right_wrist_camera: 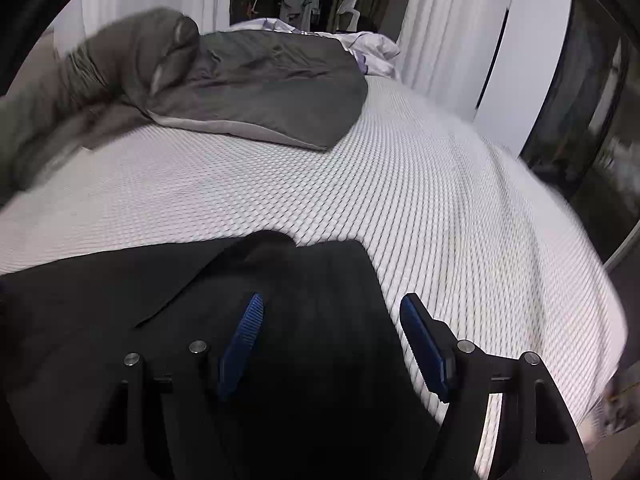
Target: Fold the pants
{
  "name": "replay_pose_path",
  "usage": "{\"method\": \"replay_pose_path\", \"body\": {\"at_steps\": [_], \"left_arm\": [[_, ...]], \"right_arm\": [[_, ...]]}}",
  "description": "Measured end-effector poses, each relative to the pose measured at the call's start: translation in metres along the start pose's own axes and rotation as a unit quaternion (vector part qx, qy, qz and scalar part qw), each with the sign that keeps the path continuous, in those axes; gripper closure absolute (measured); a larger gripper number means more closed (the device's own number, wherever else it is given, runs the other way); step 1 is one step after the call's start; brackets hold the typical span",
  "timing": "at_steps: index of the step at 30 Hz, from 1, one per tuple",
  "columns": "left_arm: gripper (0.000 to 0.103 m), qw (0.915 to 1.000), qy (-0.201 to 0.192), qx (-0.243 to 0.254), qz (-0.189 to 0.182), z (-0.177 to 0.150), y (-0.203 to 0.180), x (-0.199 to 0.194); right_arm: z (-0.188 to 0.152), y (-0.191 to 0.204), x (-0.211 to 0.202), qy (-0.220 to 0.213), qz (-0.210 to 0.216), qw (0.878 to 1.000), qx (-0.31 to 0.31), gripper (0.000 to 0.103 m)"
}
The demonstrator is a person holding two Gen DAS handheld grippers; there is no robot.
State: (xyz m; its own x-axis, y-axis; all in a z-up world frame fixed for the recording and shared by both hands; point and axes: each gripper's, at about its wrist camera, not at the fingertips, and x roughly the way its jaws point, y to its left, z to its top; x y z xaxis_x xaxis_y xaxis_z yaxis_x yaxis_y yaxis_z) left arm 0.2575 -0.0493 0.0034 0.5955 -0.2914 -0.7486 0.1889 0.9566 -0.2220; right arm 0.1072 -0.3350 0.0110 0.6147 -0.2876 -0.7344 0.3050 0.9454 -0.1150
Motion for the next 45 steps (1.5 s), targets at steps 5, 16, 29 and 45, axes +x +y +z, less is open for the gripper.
{"method": "replay_pose_path", "body": {"at_steps": [5, 16, 29, 45], "left_arm": [[0.001, 0.9979, 0.041, 0.049, -0.013, -0.021, -0.033, 0.013], [0.001, 1.0000, 0.002, 0.004, 0.003, 0.002, -0.023, 0.013], [0.001, 0.9969, 0.033, -0.042, 0.057, 0.011, 0.017, 0.061], [0.001, 0.9975, 0.028, -0.042, 0.049, 0.007, 0.025, 0.047]], "right_arm": [[-0.016, 0.011, 0.032, 0.041, 0.029, 0.998, -0.041, 0.031], [0.025, -0.006, 0.013, -0.016, 0.064, 0.998, 0.024, 0.023], [0.040, 0.079, 0.100, 0.071, 0.032, 0.989, -0.127, 0.033], [0.059, 0.023, 0.111, 0.064, -0.011, 0.996, -0.062, 0.067]]}}
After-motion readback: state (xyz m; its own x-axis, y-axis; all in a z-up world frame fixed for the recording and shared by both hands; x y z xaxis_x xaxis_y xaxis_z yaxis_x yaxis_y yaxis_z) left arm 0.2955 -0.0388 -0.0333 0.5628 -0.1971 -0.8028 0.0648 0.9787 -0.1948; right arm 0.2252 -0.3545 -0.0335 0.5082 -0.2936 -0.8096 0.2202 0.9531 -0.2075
